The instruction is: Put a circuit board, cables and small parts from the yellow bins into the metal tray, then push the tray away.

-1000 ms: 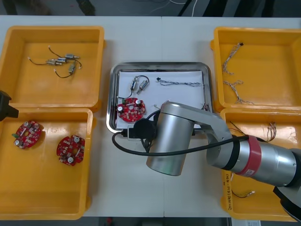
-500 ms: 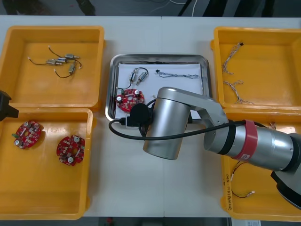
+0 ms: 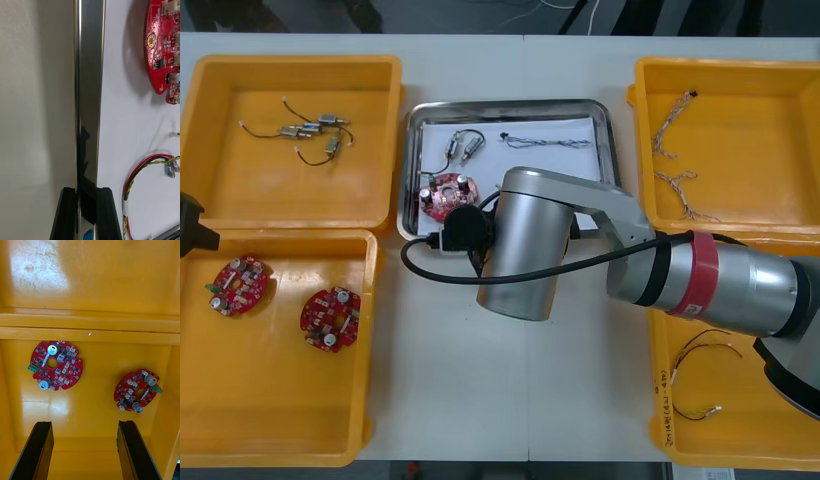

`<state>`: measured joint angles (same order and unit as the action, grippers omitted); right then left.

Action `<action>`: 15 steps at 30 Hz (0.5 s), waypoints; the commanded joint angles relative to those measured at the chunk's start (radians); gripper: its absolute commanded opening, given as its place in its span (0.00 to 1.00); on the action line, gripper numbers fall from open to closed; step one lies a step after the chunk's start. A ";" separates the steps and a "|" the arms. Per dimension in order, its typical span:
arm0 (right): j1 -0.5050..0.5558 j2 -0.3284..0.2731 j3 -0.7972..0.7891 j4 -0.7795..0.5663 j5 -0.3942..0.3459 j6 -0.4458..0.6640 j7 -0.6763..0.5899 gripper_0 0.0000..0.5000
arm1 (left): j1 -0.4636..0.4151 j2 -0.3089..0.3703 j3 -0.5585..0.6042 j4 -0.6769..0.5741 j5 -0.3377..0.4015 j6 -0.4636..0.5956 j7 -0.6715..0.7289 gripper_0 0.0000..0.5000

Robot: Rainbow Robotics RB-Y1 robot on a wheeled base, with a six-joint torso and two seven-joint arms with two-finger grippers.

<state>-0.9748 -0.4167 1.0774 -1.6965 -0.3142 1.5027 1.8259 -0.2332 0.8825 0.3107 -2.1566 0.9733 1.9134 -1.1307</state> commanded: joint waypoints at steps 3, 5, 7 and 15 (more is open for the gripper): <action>-0.065 -0.004 0.018 0.018 -0.006 -0.038 -0.042 0.00 | 0.014 0.036 0.024 -0.026 0.007 0.006 -0.060 1.00; -0.070 -0.008 0.018 0.025 -0.006 -0.042 -0.042 0.00 | 0.014 0.036 0.024 -0.026 0.007 0.006 -0.060 1.00; -0.076 -0.011 0.018 0.032 -0.006 -0.052 -0.043 0.00 | 0.014 0.036 0.024 -0.026 0.007 0.006 -0.060 1.00; -0.108 -0.016 0.018 0.081 -0.049 -0.082 -0.045 0.00 | 0.014 0.036 0.024 -0.026 0.007 0.006 -0.060 1.00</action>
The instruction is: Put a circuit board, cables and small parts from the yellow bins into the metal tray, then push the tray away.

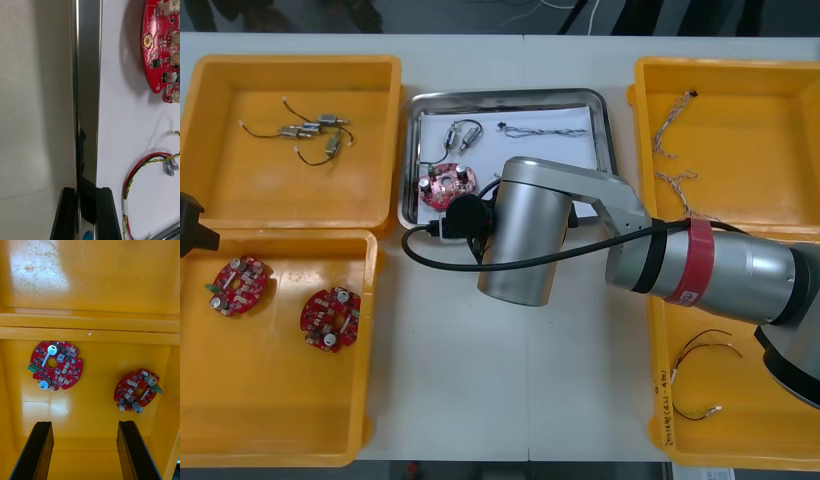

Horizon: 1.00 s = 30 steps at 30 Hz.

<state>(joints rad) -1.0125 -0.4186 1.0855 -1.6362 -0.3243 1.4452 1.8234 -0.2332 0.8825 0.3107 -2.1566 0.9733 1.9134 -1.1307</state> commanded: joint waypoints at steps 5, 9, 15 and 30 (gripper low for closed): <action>-0.098 -0.014 0.010 0.050 -0.052 -0.040 -0.039 0.00 | 0.014 0.036 0.024 -0.026 0.007 0.006 -0.060 1.00; -0.130 -0.016 0.010 0.085 -0.098 -0.060 -0.035 0.00 | 0.014 0.036 0.024 -0.026 0.007 0.006 -0.060 1.00; -0.155 -0.022 0.010 0.133 -0.116 -0.111 -0.030 0.00 | 0.014 0.036 0.024 -0.026 0.007 0.006 -0.060 1.00; -0.201 -0.022 0.010 0.251 -0.145 -0.201 -0.009 0.00 | 0.014 0.036 0.024 -0.026 0.007 0.006 -0.060 1.00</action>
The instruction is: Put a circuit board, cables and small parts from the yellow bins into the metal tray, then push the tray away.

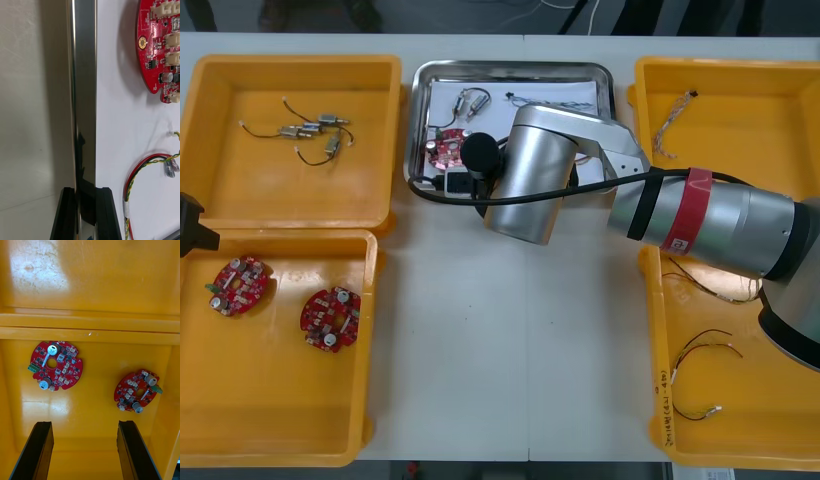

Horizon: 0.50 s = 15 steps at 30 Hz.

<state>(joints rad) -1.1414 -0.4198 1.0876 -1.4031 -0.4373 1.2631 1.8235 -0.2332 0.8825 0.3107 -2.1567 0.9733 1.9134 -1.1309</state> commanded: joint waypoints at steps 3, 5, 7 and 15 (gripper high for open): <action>-0.086 -0.020 0.008 0.042 -0.063 -0.034 -0.004 0.00 | 0.014 0.036 0.024 -0.026 0.007 0.006 -0.059 1.00; -0.090 -0.019 0.008 0.053 -0.064 -0.045 0.000 0.00 | 0.014 0.036 0.024 -0.026 0.007 0.006 -0.059 1.00; -0.097 -0.019 0.009 0.064 -0.066 -0.053 0.005 0.00 | 0.014 0.036 0.024 -0.026 0.007 0.006 -0.059 1.00; -0.118 -0.020 0.046 0.099 -0.066 -0.097 0.010 0.00 | 0.014 0.036 0.024 -0.026 0.007 0.006 -0.059 1.00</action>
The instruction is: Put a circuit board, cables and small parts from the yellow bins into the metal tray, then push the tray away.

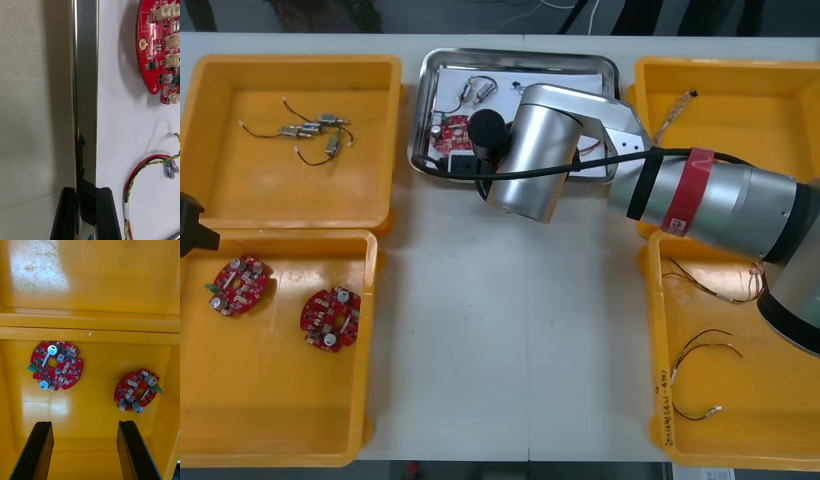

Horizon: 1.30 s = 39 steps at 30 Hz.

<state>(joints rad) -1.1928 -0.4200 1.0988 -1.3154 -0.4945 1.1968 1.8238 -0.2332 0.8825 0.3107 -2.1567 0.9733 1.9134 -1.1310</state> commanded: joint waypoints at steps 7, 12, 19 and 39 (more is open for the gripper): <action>-0.067 -0.019 0.035 0.015 -0.009 -0.033 0.011 0.22 | 0.014 0.036 0.024 -0.026 0.007 0.006 -0.059 1.00; -0.065 -0.019 0.035 0.015 -0.010 -0.033 0.009 0.97 | 0.014 0.036 0.024 -0.026 0.007 0.006 -0.059 1.00; -0.067 -0.020 0.030 0.001 -0.012 -0.025 0.011 1.00 | 0.014 0.036 0.024 -0.026 0.007 0.006 -0.059 1.00; -0.053 -0.019 -0.054 -0.335 -0.012 0.382 -0.024 1.00 | 0.014 0.036 0.024 -0.026 0.007 0.006 -0.059 1.00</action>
<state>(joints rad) -1.2103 -0.4209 1.0923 -1.5811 -0.4995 1.5351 1.8237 -0.2332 0.8825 0.3107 -2.1568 0.9733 1.9134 -1.1313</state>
